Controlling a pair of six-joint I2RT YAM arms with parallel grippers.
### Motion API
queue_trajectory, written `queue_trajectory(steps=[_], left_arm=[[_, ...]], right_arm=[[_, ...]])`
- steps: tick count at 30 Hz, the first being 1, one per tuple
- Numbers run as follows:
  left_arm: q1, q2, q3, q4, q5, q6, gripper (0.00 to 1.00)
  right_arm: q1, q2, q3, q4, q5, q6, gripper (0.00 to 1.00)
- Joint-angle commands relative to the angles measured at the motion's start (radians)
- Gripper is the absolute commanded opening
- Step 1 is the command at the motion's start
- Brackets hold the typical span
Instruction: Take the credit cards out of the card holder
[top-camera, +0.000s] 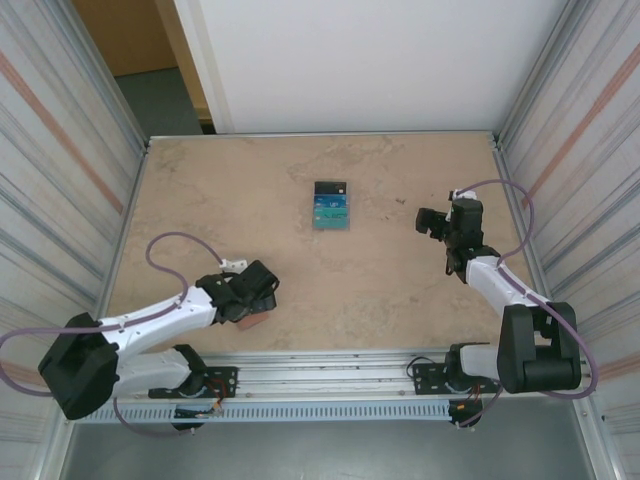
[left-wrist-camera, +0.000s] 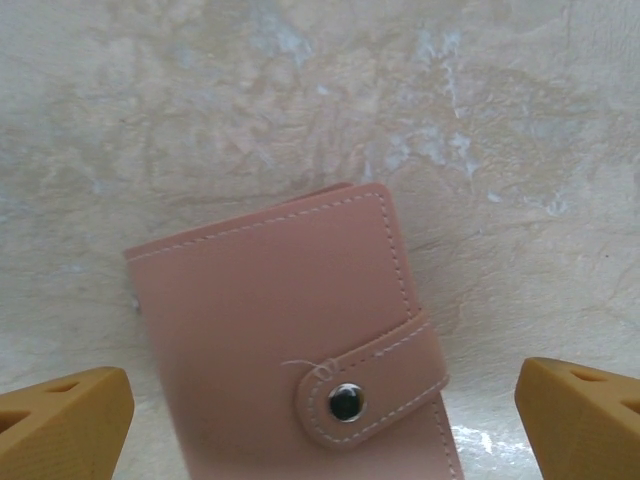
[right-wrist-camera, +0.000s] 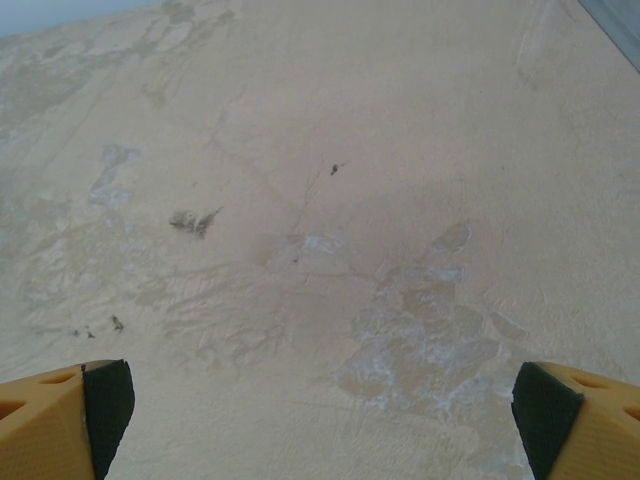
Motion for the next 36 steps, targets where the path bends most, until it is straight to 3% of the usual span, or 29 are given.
queue_trajectory(steps=[1, 14, 17, 26, 36], left_arm=[[-0.006, 0.032, -0.020, 0.014, 0.023, -0.039, 0.99], [-0.007, 0.102, -0.062, 0.001, 0.051, -0.110, 0.99], [-0.006, 0.110, -0.055, 0.004, 0.041, -0.095, 0.92], [-0.005, 0.028, -0.060, 0.094, 0.013, 0.022, 0.74], [-0.005, -0.136, -0.138, 0.308, 0.024, 0.193, 0.72]], right_arm=[[0.008, -0.022, 0.010, 0.015, 0.024, -0.021, 0.99], [0.012, -0.035, 0.003, 0.019, 0.033, -0.021, 0.99], [0.013, -0.041, 0.006, 0.012, 0.032, -0.016, 0.99], [0.115, -0.088, 0.090, -0.162, 0.090, 0.039, 0.99], [0.254, -0.150, 0.153, -0.385, 0.014, 0.291, 0.99]])
